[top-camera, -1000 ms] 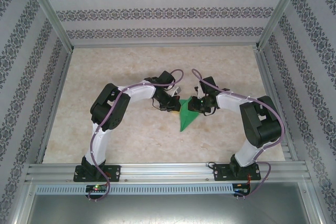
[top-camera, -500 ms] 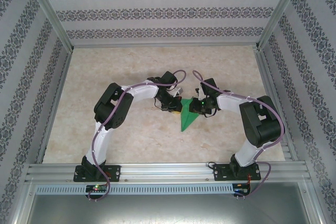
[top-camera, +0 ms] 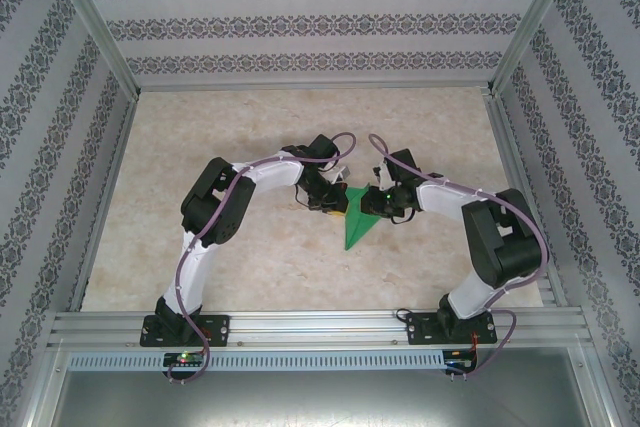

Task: Fold a paper plane with a square sheet of paper (pick it up from the middle)
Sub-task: Fourth fold the wing at the center of the table.

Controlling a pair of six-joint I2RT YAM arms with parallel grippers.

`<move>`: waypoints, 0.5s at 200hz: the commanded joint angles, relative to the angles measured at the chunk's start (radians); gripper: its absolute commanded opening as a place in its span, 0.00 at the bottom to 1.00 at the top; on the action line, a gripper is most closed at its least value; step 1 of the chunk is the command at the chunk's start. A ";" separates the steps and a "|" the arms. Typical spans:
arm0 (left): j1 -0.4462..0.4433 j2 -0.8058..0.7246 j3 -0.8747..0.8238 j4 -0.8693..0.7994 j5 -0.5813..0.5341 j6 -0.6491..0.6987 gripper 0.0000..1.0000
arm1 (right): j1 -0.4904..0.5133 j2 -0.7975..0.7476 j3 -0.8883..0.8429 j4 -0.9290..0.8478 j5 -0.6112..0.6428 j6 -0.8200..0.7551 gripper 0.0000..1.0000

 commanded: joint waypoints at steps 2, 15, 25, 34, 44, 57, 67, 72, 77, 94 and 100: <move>-0.017 0.021 0.019 -0.025 0.011 0.035 0.06 | -0.009 -0.063 0.002 -0.037 0.010 -0.016 0.22; -0.017 0.015 0.015 -0.025 0.011 0.037 0.06 | -0.014 -0.072 0.008 -0.067 0.029 -0.023 0.22; -0.017 0.008 0.013 -0.024 0.009 0.037 0.06 | -0.018 -0.077 0.010 -0.090 0.039 -0.024 0.22; -0.017 0.005 0.013 -0.025 0.011 0.037 0.06 | -0.021 -0.078 0.011 -0.110 0.043 -0.022 0.22; -0.017 -0.001 0.013 -0.025 0.011 0.037 0.06 | -0.018 -0.082 0.005 -0.120 0.030 -0.014 0.21; -0.017 -0.007 0.015 -0.028 0.011 0.036 0.06 | -0.017 -0.092 -0.021 -0.112 0.014 0.008 0.21; -0.017 -0.012 0.015 -0.028 0.011 0.037 0.06 | -0.016 -0.094 -0.037 -0.114 0.018 0.016 0.20; -0.018 -0.014 0.016 -0.028 0.011 0.036 0.07 | -0.016 -0.092 -0.047 -0.112 0.023 0.017 0.20; -0.018 -0.014 0.016 -0.030 0.011 0.036 0.06 | -0.018 -0.089 -0.053 -0.103 0.021 0.019 0.20; -0.022 -0.014 0.019 -0.031 0.013 0.036 0.06 | -0.018 -0.075 -0.063 -0.074 0.012 0.019 0.19; -0.023 -0.013 0.020 -0.031 0.015 0.036 0.07 | -0.018 -0.070 -0.061 -0.067 0.012 0.019 0.18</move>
